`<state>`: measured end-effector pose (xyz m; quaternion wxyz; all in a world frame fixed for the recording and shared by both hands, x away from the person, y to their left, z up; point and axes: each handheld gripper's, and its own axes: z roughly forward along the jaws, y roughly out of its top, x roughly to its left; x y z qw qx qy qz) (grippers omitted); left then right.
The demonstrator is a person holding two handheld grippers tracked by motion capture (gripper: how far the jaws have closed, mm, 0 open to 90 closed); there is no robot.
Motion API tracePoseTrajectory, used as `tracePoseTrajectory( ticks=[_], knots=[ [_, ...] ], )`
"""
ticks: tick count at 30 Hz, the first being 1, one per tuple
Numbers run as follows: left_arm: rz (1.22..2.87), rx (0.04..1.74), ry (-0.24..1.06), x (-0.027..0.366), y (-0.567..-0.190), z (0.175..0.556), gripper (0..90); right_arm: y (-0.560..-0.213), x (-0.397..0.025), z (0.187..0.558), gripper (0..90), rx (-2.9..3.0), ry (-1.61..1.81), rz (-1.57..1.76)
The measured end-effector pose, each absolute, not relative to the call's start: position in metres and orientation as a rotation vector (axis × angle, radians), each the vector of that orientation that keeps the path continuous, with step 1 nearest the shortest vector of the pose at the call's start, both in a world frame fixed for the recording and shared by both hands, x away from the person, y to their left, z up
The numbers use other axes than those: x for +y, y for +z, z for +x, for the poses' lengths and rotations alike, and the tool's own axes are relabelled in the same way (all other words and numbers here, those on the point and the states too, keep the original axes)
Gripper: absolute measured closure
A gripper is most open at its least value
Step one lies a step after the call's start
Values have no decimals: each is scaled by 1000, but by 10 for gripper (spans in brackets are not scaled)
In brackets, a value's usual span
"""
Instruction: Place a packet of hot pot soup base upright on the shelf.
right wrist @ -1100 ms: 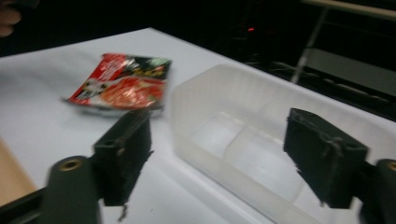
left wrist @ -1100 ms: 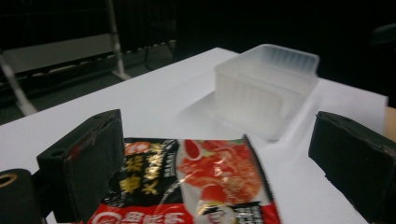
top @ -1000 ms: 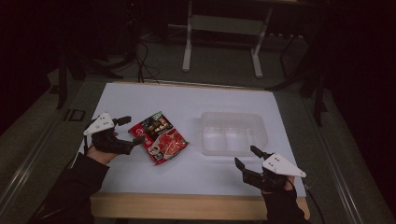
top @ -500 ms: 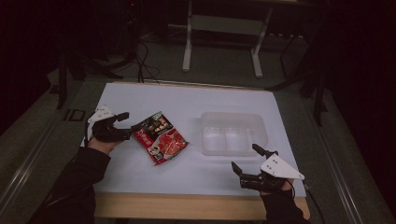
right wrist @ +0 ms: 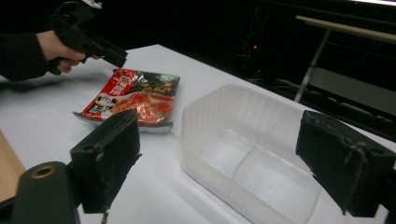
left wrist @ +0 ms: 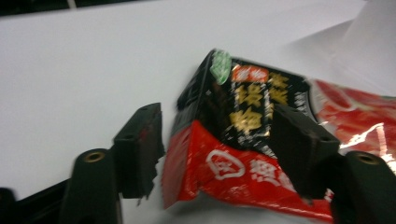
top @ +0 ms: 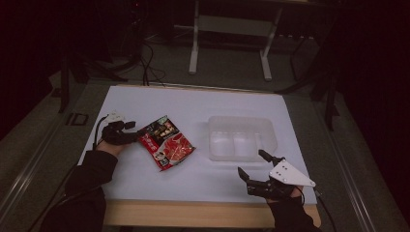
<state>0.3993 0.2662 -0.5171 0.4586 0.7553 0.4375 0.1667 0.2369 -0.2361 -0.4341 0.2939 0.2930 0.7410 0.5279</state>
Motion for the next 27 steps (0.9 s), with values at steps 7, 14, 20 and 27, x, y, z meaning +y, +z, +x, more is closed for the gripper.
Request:
tracePoseTrajectory(
  ticks=[7, 14, 20, 27],
  knots=[
    [1874, 1139, 390, 267, -528, 408, 441, -436, -236, 238, 148, 1988, 1411, 793],
    [1909, 1176, 325, 265, -536, 416, 530, -437, -237, 240, 148, 2001, 1411, 810],
    [1955, 1147, 275, 257, -542, 417, 622, -438, -237, 240, 148, 2008, 1409, 817],
    [1976, 1137, 344, 249, -541, 411, 821, -437, -236, 240, 149, 2008, 1405, 820]
  ],
)
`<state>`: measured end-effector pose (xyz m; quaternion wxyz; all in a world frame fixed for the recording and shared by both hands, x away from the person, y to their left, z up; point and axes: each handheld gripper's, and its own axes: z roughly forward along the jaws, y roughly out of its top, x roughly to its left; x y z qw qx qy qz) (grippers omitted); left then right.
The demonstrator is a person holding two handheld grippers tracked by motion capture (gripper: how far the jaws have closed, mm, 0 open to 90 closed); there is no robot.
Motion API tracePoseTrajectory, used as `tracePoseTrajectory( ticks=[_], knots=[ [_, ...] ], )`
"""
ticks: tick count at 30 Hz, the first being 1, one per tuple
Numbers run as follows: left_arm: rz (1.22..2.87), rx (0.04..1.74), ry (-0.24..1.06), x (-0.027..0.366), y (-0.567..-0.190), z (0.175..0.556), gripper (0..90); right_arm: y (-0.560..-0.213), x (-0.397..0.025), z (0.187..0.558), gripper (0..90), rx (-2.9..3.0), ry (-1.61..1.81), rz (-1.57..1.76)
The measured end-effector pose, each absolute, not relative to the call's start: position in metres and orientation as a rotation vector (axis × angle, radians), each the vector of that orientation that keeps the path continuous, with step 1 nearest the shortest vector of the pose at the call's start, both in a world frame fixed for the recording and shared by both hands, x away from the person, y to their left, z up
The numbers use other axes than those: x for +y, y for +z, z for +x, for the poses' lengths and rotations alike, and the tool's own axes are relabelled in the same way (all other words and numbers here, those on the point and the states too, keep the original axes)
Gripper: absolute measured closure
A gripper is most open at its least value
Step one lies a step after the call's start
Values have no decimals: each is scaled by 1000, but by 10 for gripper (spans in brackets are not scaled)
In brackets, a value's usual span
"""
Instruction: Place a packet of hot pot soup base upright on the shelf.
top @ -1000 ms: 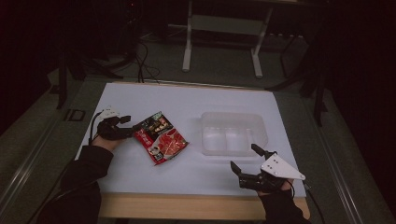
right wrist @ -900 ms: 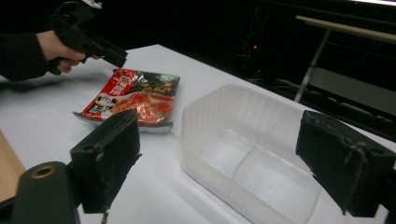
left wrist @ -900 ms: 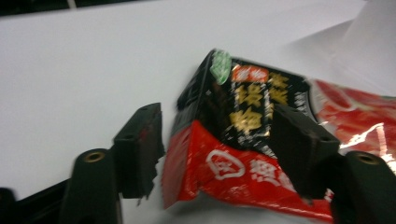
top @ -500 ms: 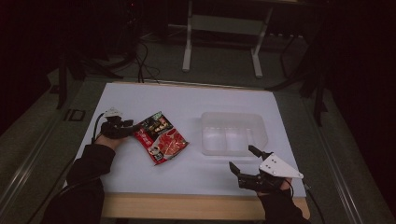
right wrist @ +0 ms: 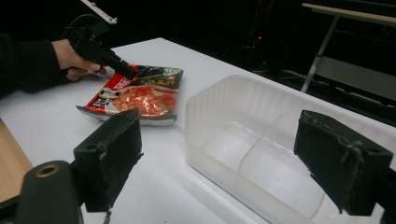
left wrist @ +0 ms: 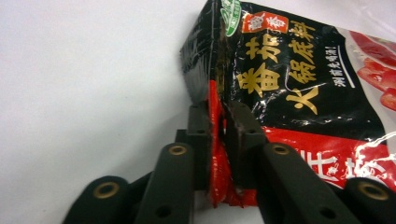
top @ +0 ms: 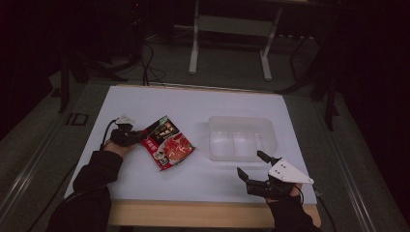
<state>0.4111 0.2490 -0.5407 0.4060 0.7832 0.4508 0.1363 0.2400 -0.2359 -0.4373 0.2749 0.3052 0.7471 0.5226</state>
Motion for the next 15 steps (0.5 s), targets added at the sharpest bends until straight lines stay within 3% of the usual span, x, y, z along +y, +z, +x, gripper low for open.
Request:
tracePoseTrajectory(
  ticks=[6, 15],
  knots=[
    [1954, 1139, 400, 246, -537, 407, 872, -437, -237, 241, 196, 2018, 1402, 830],
    [1936, 1087, 430, 245, -510, 400, 879, -435, -240, 240, 220, 1994, 1408, 836]
  ],
)
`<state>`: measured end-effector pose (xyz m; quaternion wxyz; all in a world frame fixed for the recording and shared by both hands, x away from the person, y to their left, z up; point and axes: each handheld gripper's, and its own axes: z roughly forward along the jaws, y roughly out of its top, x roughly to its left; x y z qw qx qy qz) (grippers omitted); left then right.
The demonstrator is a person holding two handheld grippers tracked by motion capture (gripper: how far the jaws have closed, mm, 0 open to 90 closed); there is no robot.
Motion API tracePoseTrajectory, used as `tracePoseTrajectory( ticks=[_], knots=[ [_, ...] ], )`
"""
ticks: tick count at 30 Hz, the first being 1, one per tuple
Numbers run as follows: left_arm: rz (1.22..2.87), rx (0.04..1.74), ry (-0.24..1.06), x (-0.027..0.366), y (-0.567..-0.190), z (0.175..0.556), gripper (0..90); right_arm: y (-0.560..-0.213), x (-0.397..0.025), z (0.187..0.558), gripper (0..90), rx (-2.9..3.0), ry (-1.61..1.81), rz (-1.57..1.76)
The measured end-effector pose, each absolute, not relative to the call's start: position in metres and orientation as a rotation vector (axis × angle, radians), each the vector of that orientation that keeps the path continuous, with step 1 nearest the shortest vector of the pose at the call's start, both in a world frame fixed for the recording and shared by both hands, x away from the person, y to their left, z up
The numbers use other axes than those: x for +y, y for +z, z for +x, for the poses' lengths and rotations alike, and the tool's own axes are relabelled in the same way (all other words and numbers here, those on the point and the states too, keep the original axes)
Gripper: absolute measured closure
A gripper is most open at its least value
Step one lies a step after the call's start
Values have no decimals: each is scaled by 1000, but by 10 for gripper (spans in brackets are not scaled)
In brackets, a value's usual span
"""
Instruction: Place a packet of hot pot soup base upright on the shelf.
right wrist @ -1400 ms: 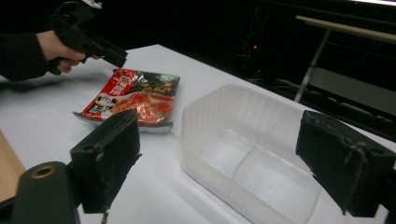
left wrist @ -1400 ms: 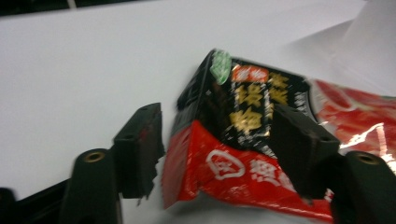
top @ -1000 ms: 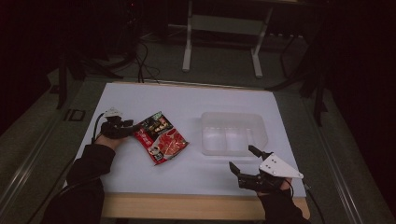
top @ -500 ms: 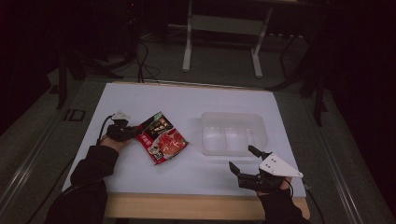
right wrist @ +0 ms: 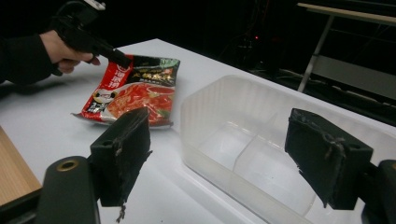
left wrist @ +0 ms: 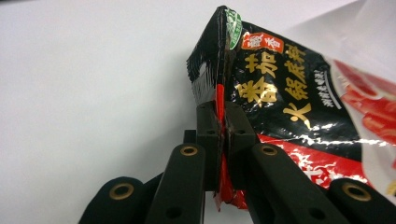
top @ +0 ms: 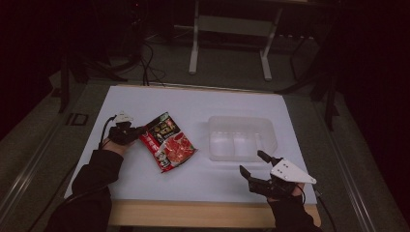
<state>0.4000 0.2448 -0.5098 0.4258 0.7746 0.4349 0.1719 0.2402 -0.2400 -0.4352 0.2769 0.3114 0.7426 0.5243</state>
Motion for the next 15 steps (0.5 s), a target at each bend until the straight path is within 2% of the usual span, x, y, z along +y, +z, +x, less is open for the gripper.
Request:
tracePoseTrajectory(
  ticks=[10, 15],
  knots=[
    [1931, 979, 495, 233, -475, 385, 878, -433, -242, 238, 270, 1964, 1391, 793],
    [1903, 945, 519, 227, -464, 379, 879, -432, -244, 239, 266, 1960, 1393, 833]
  ],
)
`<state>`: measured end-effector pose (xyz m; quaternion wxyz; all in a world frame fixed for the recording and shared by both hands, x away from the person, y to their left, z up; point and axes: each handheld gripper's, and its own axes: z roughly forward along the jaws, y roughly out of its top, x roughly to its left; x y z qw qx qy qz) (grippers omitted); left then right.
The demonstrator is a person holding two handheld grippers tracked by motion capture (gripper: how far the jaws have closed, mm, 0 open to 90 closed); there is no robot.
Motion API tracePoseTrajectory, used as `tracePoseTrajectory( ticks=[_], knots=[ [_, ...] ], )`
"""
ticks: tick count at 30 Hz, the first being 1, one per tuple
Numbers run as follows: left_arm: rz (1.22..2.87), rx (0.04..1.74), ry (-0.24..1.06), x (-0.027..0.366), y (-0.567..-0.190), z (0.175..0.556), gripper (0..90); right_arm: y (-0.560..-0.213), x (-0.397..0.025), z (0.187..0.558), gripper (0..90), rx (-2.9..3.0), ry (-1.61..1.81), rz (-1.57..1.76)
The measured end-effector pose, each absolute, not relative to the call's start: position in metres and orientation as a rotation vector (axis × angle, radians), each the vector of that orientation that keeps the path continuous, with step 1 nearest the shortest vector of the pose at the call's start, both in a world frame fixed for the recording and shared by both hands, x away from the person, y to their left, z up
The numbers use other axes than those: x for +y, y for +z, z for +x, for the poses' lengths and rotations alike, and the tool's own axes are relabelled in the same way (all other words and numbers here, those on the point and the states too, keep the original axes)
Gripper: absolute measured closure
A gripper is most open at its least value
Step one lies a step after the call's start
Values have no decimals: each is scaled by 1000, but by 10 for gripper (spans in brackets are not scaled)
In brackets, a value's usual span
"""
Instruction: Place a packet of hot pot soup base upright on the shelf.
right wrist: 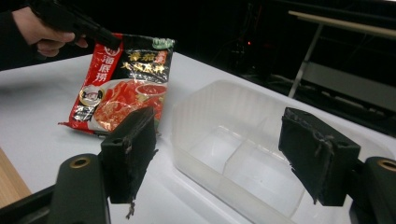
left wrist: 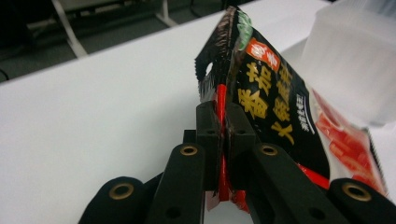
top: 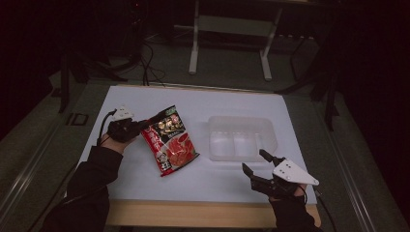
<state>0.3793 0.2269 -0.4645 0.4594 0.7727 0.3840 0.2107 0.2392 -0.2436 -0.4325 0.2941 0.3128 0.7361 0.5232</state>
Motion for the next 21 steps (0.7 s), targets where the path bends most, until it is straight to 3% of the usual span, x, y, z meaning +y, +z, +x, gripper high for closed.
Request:
tracePoseTrajectory(
  ticks=[9, 21],
  knots=[
    [1843, 793, 567, 207, -423, 358, 880, -429, -246, 238, 239, 1936, 1400, 865],
    [1779, 657, 552, 222, -378, 332, 878, -400, -258, 233, 250, 1893, 1441, 825]
  ],
)
